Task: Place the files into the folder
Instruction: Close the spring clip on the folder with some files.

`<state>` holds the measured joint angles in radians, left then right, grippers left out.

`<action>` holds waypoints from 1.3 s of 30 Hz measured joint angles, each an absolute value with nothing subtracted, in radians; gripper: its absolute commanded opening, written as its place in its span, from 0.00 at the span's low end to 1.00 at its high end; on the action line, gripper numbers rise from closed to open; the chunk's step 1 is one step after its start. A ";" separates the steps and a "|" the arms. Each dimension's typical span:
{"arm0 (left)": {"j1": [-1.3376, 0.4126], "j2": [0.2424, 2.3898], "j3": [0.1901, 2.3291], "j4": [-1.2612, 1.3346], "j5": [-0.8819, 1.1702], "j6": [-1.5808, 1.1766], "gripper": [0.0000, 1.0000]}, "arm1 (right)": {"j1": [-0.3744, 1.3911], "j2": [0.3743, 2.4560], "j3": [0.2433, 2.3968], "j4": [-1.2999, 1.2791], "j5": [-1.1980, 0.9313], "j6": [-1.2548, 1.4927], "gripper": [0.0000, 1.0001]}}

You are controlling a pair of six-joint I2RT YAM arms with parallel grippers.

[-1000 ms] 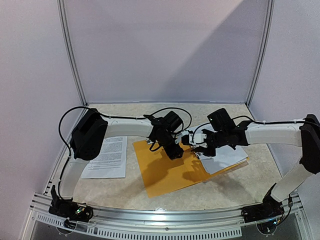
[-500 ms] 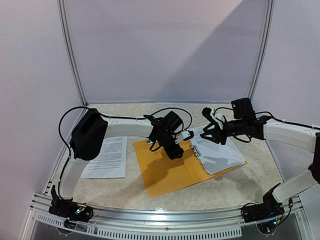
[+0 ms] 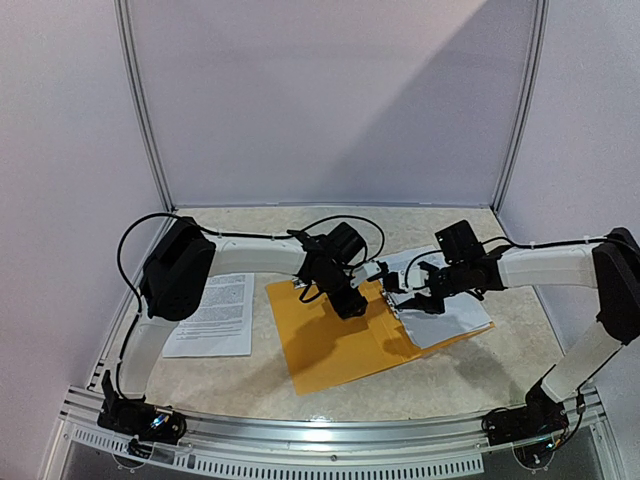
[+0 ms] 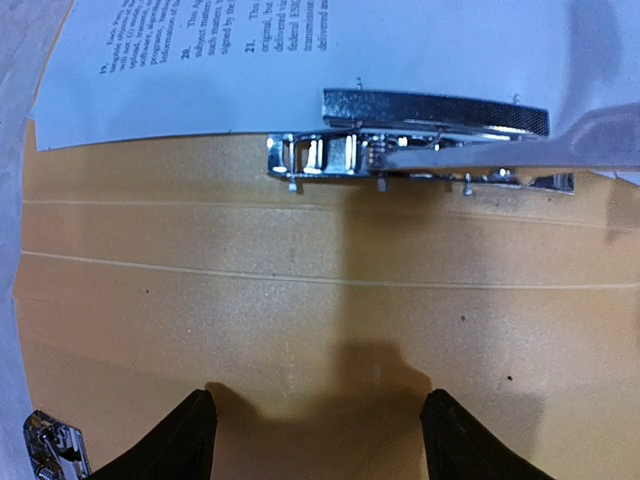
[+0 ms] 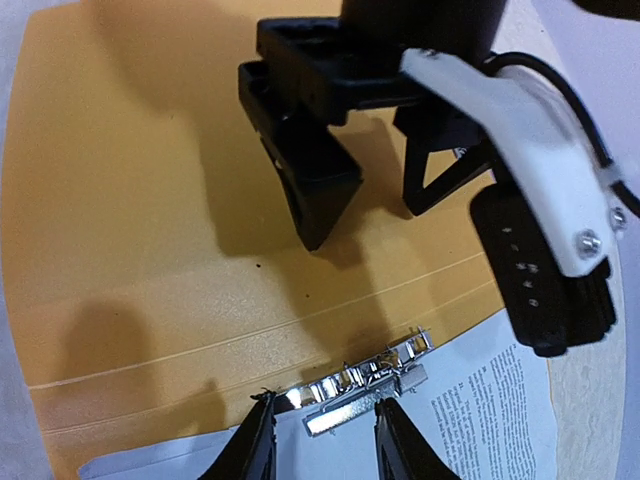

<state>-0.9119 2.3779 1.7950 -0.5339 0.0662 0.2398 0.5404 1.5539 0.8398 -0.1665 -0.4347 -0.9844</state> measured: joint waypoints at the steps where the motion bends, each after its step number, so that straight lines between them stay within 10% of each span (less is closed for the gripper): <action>1: -0.912 2.378 1.795 -0.534 0.067 0.240 0.73 | 0.550 1.572 0.839 -0.159 -0.414 -1.018 0.33; 24: -0.912 2.378 1.795 -0.534 0.066 0.240 0.73 | 0.563 1.564 0.835 -0.115 -0.297 -1.173 0.27; 39: -0.913 2.379 1.811 -0.549 0.060 0.258 0.75 | 0.314 1.826 1.415 -0.319 0.013 -0.373 0.44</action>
